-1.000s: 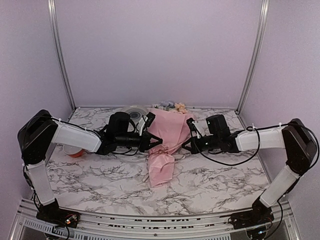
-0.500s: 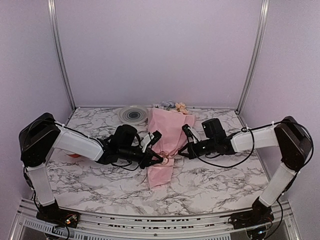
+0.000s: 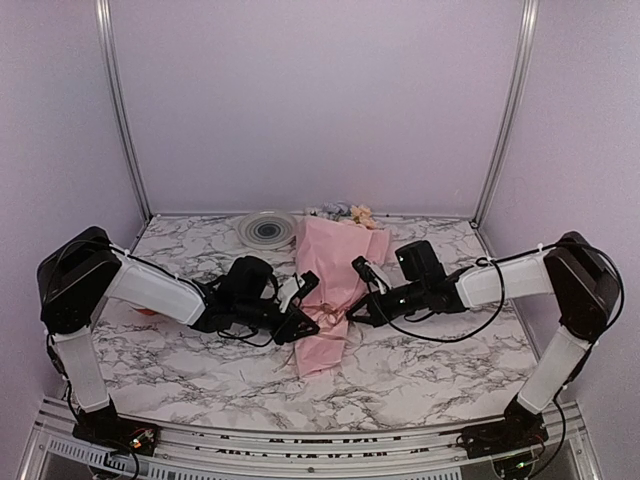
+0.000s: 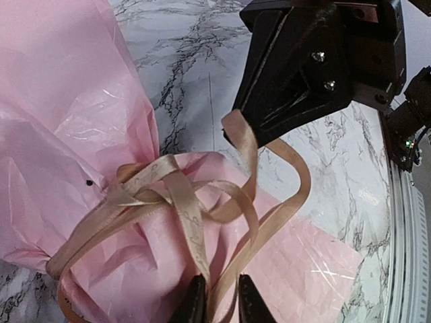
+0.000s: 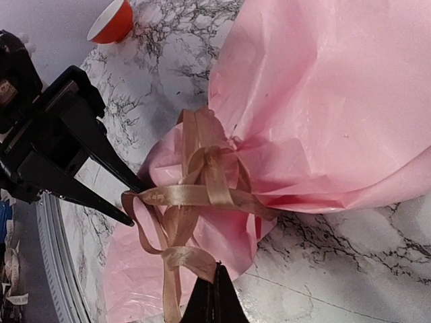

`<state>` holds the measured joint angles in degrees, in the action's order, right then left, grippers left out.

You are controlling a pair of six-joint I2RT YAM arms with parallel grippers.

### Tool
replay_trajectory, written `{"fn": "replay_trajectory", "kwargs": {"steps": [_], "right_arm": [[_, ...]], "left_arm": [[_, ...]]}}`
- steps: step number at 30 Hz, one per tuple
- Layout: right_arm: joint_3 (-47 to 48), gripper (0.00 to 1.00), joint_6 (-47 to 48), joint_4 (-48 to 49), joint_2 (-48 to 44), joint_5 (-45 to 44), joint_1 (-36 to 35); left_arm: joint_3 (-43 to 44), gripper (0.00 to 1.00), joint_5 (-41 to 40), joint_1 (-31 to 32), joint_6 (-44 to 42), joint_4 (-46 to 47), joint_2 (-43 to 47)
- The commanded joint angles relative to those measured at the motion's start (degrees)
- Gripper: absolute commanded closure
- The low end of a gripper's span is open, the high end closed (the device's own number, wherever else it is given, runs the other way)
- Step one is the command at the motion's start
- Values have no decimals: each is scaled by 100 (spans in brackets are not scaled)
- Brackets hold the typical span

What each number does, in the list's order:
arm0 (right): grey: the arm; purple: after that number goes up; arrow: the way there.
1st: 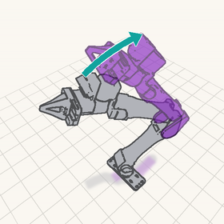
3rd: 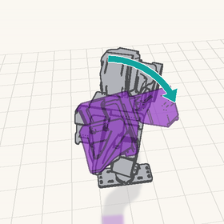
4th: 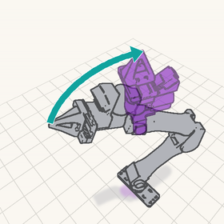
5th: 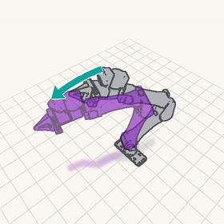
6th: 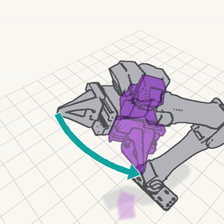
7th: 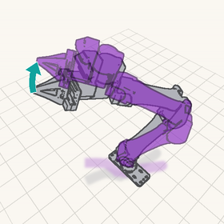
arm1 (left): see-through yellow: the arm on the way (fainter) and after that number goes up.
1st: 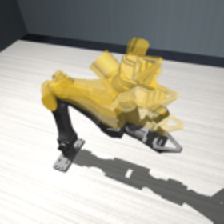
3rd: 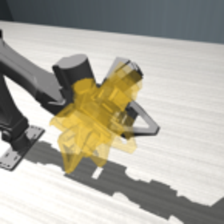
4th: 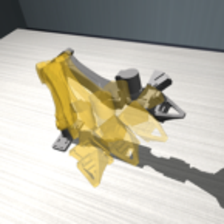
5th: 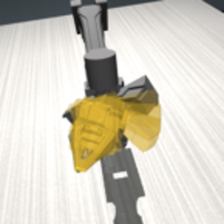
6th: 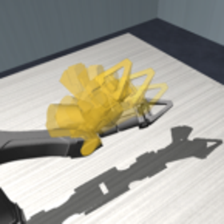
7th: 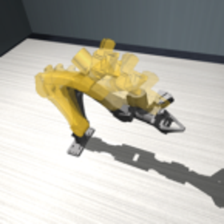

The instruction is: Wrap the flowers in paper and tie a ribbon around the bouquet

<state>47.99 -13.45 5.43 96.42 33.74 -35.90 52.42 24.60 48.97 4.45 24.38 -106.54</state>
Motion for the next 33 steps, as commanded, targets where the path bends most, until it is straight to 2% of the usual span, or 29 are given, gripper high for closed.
{"fn": "replay_trajectory", "kwargs": {"steps": [1,5,8,11,12,13,15,17,18,21,24,27,33], "right_arm": [[228,100,-146,273,102,126,-46],[243,100,-186,349,194,93,-87],[295,100,-145,304,244,77,-109],[337,100,-110,231,246,6,-110],[342,100,-104,213,247,-20,-110],[343,100,-105,209,253,-34,-110],[336,100,-133,238,254,-62,-119],[334,100,-147,248,244,-97,-126],[337,100,-151,248,231,-108,-130],[343,100,-142,235,205,-145,-128],[375,100,-140,228,227,-165,-125],[383,100,-150,318,263,-198,-128],[421,100,-181,461,356,-164,-128]], "left_arm": [[-89,74,15,-19,-53,-162,328],[-262,62,88,-79,-184,-196,602],[-356,49,484,-264,-201,-206,826],[-295,46,844,-478,-144,-231,904],[-205,48,629,-523,-22,-276,849],[28,56,241,-570,118,-384,732],[481,73,13,-653,400,-660,362],[842,80,4,-642,620,-819,23],[949,80,-15,-607,676,-883,-80],[1147,70,-173,-477,595,-1151,-193],[1489,64,-427,-424,392,-1927,-403],[1754,63,-526,-410,319,-2332,-633],[1988,65,-660,-283,262,-2416,-773]]}}
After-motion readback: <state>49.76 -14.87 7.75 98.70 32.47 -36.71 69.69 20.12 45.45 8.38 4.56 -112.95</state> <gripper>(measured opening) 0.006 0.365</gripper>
